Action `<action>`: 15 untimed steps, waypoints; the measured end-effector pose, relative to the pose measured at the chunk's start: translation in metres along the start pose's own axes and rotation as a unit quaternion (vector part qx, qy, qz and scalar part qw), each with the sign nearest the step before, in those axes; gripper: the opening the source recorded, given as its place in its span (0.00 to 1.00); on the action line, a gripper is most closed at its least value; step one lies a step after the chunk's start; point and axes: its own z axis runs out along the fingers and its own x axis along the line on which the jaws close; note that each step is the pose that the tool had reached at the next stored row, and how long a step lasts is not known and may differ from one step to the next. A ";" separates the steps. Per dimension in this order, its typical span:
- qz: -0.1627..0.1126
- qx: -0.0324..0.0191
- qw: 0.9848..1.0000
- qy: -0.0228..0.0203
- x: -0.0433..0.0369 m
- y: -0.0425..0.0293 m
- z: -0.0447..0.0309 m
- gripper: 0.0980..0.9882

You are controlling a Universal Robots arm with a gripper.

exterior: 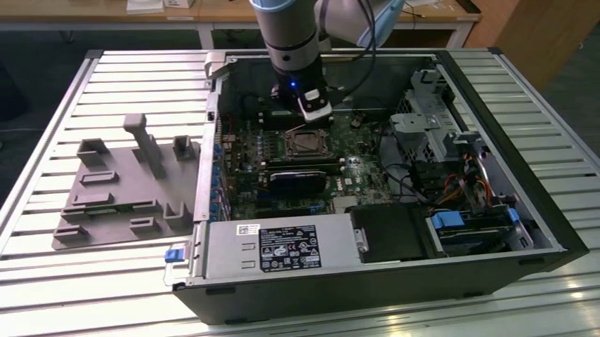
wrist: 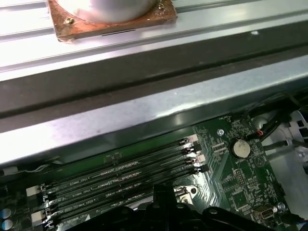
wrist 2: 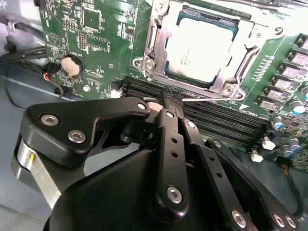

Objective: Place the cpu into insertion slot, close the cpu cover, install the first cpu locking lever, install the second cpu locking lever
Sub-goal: 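Install the first cpu locking lever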

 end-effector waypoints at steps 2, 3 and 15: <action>0.005 0.001 1.000 -0.002 0.0004 0.0002 0.0007 0.00; 0.008 0.001 1.000 -0.003 0.0006 0.0005 0.0010 0.00; 0.027 0.007 1.000 -0.010 0.0052 0.0062 0.0035 0.00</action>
